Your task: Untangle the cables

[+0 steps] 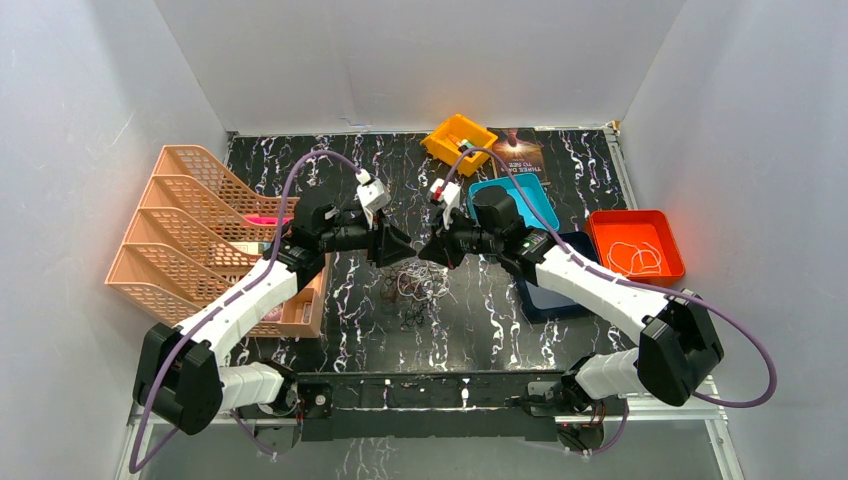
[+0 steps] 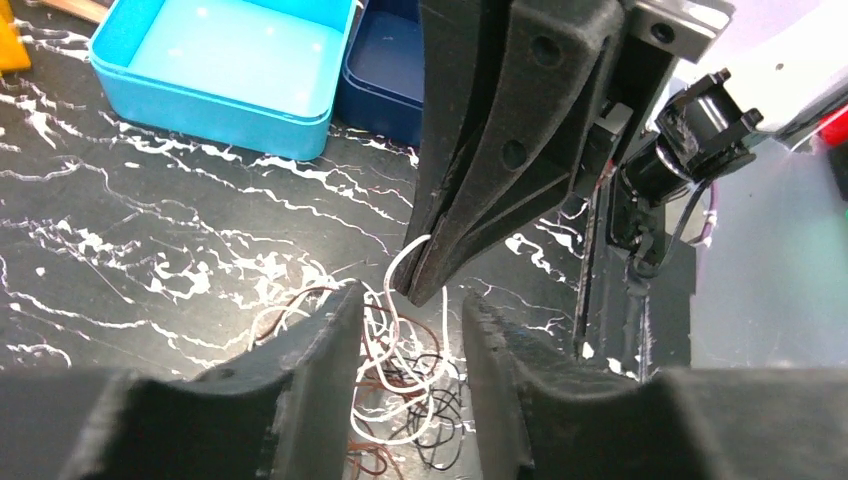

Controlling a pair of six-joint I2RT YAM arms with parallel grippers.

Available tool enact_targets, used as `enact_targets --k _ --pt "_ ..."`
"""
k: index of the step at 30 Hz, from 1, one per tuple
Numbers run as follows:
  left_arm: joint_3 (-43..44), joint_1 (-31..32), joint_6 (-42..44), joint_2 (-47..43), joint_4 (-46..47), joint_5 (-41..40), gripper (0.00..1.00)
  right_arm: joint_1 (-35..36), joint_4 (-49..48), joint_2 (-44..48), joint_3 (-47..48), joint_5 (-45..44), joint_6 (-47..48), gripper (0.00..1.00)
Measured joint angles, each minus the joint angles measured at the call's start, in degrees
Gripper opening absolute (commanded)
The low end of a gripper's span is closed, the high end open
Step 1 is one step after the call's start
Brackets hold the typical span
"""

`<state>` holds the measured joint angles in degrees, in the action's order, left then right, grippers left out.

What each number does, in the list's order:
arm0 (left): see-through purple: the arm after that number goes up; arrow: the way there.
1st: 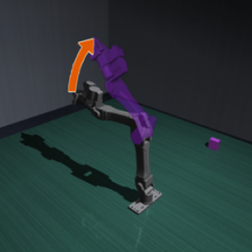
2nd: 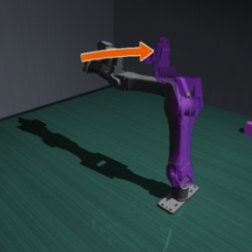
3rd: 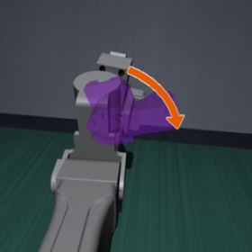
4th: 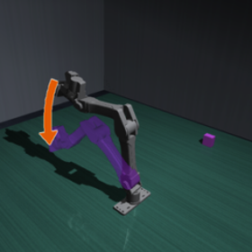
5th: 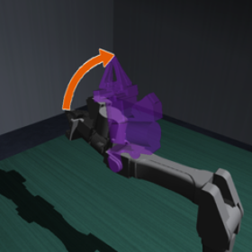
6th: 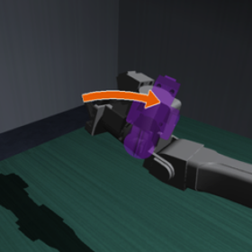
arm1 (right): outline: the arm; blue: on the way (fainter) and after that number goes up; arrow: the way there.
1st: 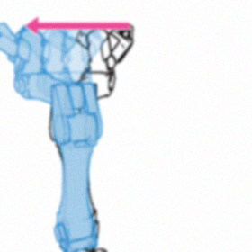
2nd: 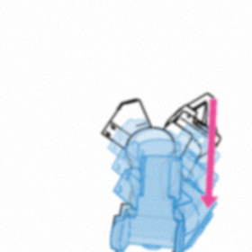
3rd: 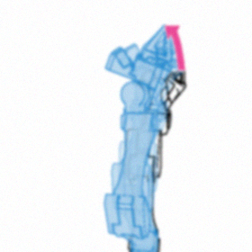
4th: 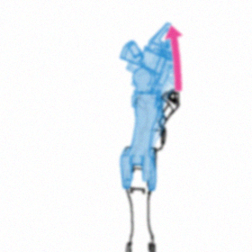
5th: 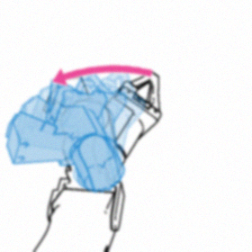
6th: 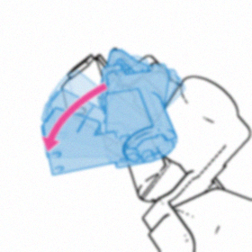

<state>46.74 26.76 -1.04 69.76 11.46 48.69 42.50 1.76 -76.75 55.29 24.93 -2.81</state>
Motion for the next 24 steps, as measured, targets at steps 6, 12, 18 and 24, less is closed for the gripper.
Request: enact_targets --k 6,12,18,24 --pt "1.5 0.0 -1.6 -0.1 -3.1 -5.9 0.89 0.0 -0.3 0.3 0.0 -1.8 -0.2 0.00" --pt "4.5 0.0 -3.6 -0.8 -11.6 -18.2 0.98 0.0 -0.3 1.3 0.0 -6.6 -1.5 0.00" --pt "8.9 0.0 -7.8 -1.9 -22.0 -33.0 0.98 0.0 -0.3 2.0 -0.1 -10.2 -2.6 0.00" --pt "11.7 0.0 -14.5 -1.7 -29.8 -46.1 0.98 0.0 -0.2 2.1 -0.8 -11.1 -3.4 0.00"
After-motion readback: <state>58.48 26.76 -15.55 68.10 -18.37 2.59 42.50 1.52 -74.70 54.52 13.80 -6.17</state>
